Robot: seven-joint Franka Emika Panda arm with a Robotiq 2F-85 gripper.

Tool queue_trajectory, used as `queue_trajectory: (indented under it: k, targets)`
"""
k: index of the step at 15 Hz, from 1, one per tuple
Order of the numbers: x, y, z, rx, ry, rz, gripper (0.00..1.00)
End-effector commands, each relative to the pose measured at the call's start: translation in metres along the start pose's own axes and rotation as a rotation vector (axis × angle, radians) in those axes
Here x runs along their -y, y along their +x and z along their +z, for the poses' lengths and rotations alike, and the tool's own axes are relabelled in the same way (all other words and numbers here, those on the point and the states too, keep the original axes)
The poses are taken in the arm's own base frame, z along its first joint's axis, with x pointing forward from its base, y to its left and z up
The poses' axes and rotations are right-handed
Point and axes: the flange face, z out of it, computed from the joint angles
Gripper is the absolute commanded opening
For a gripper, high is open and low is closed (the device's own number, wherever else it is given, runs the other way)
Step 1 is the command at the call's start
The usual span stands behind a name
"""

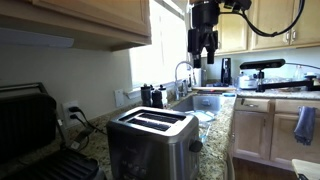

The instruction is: Put the left slice of bread in the right compartment of the toaster

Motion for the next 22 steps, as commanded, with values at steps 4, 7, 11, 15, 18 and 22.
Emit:
queue_trajectory:
  k: [4,7,11,15,18,22]
  targets:
    - [-0.031,0.006,-0.010,0.010,-0.022,-0.132,1.00]
    - [-0.041,0.007,-0.012,0.007,-0.033,-0.177,1.00]
    - [-0.051,0.007,-0.010,0.008,-0.032,-0.242,1.00]
    - [-0.057,0.008,-0.007,0.011,-0.031,-0.293,1.00]
    - [-0.056,0.004,-0.006,0.013,-0.029,-0.318,1.00]
    - [-0.054,0.005,-0.003,0.016,-0.025,-0.342,1.00]
